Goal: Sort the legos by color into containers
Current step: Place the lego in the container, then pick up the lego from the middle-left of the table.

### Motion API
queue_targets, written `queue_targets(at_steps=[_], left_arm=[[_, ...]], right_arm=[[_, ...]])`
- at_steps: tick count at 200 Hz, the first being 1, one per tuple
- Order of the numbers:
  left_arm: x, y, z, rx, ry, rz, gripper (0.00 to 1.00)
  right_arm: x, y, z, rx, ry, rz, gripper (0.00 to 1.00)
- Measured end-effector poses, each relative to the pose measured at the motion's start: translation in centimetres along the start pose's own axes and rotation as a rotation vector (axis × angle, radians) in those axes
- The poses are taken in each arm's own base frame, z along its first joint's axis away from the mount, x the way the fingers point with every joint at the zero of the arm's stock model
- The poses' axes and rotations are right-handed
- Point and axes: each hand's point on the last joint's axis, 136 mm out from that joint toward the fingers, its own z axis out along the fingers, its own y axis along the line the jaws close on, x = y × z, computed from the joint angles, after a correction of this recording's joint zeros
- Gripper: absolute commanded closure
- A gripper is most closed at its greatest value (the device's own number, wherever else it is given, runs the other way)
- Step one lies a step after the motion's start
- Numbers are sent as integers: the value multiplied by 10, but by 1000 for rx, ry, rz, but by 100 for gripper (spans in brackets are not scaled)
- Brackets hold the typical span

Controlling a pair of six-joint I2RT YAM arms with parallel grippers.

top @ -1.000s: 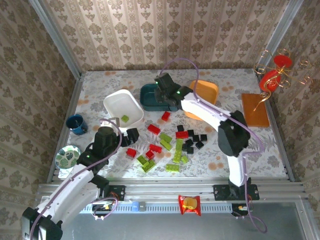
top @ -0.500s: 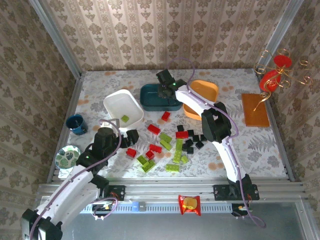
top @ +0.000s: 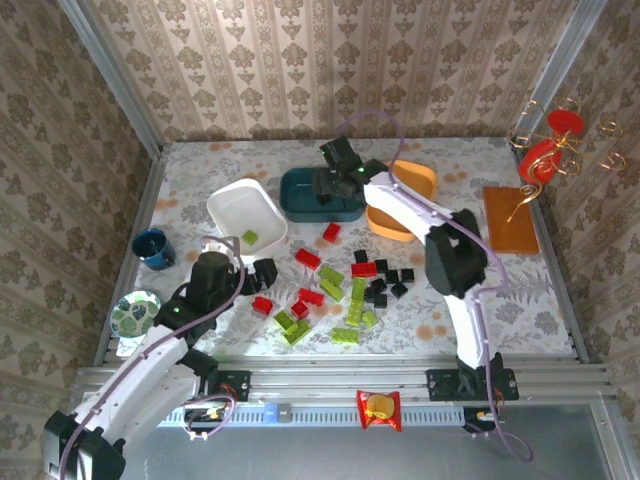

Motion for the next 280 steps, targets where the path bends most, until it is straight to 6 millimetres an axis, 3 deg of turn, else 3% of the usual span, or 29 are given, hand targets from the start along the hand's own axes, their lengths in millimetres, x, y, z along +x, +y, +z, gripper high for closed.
queue_targets(at_steps=[29, 49, 65, 95, 120, 155, 187, 230, 280], left_arm=[[2, 1, 2, -19, 30, 0, 1], [8, 5, 5, -41, 63, 0, 5], [14, 9, 7, -66, 88, 5, 10], [27, 22, 7, -144, 136, 25, 9], [39, 27, 11, -164, 177, 28, 9], [66, 28, 19, -179, 265, 59, 15], [80, 32, 25, -194, 302, 63, 27], [99, 41, 31, -221, 347, 65, 33], [104, 43, 38, -235, 357, 70, 44]], right_arm=[[11, 19, -70, -88, -80, -36, 32], [41, 24, -102, -139, -97, -57, 32], [73, 15, -108, -139, -72, -62, 32], [138, -26, -101, -61, 24, -49, 32], [166, -49, -106, -21, 51, -23, 32], [166, -62, -126, -22, 0, 25, 32], [159, -66, -138, -25, -44, 48, 31], [154, -70, -151, -37, -86, 74, 31], [150, -71, -157, -43, -108, 83, 31]])
